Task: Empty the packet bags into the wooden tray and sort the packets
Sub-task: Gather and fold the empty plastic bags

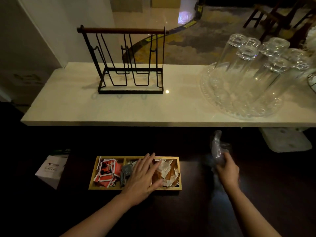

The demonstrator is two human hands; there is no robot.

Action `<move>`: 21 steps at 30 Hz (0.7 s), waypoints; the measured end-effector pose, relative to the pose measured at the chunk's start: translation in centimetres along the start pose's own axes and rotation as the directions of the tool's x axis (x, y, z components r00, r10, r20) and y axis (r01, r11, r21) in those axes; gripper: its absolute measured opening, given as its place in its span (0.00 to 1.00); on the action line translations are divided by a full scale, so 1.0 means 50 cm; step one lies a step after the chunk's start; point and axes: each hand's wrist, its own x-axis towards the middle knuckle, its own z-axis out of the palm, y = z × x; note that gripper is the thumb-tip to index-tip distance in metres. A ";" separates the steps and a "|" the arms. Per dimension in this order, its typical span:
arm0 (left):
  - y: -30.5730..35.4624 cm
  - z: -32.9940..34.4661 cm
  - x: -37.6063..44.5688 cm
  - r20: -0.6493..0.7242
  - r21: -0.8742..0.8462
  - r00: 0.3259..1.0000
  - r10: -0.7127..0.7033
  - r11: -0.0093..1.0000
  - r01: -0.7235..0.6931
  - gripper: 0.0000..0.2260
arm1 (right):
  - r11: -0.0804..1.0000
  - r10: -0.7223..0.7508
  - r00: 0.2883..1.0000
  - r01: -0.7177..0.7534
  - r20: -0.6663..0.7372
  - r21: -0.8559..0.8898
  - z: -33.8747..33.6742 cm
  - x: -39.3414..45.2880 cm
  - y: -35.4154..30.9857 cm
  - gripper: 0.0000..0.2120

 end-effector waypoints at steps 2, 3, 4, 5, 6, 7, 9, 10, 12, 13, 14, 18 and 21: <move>0.003 -0.006 -0.016 -0.016 -0.097 0.996 -0.085 0.992 0.083 0.34 | 0.982 -0.023 0.996 0.006 0.087 0.190 -0.010 -0.045 -0.047 0.20; 0.006 -0.011 -0.021 -0.012 -0.167 0.993 -0.116 0.980 0.113 0.35 | 0.948 -0.027 0.987 -0.025 0.159 0.317 -0.020 -0.066 -0.077 0.21; 0.012 -0.016 -0.024 -0.002 -0.250 0.989 -0.145 0.958 0.140 0.37 | 0.886 -0.026 0.966 -0.096 0.256 0.453 -0.033 -0.089 -0.109 0.22; 0.020 -0.021 -0.027 0.020 -0.358 0.984 -0.177 0.918 0.173 0.39 | 0.793 -0.032 0.933 -0.193 0.357 0.578 -0.046 -0.112 -0.140 0.23; 0.028 -0.028 -0.028 0.063 -0.487 0.975 -0.211 0.847 0.215 0.40 | 0.676 -0.053 0.891 -0.301 0.452 0.673 -0.058 -0.134 -0.171 0.24; 0.039 -0.040 -0.030 0.131 -0.626 0.963 -0.235 0.734 0.264 0.40 | 0.569 -0.079 0.849 -0.392 0.523 0.723 -0.067 -0.151 -0.197 0.25; 0.070 -0.073 -0.039 0.314 -0.841 0.929 -0.194 0.398 0.367 0.38 | 0.442 -0.120 0.791 -0.498 0.599 0.746 -0.074 -0.175 -0.240 0.27; 0.084 -0.092 -0.046 0.388 -0.889 0.913 -0.125 0.211 0.406 0.37 | 0.412 -0.132 0.772 -0.528 0.622 0.743 -0.072 -0.184 -0.256 0.27; 0.096 -0.124 -0.053 0.397 -0.917 0.917 -0.022 -0.048 0.396 0.32 | 0.349 -0.154 0.743 -0.576 0.652 0.739 -0.061 -0.193 -0.278 0.27; 0.098 -0.143 -0.054 0.391 -0.915 0.920 -0.035 -0.119 0.385 0.29 | 0.323 -0.164 0.725 -0.601 0.669 0.731 -0.055 -0.197 -0.287 0.27; 0.098 -0.159 -0.054 0.390 -0.910 0.918 -0.071 -0.184 0.373 0.25 | 0.301 -0.168 0.708 -0.626 0.686 0.719 -0.047 -0.199 -0.293 0.27; 0.063 -0.199 -0.061 0.356 -0.917 0.912 -0.202 -0.261 0.300 0.13 | 0.267 -0.237 0.641 -0.680 0.730 0.683 -0.018 -0.197 -0.310 0.25; 0.037 -0.228 -0.075 0.335 -0.931 0.919 -0.207 -0.223 0.289 0.04 | 0.345 -0.251 0.659 -0.623 0.709 0.701 -0.003 -0.194 -0.326 0.24</move>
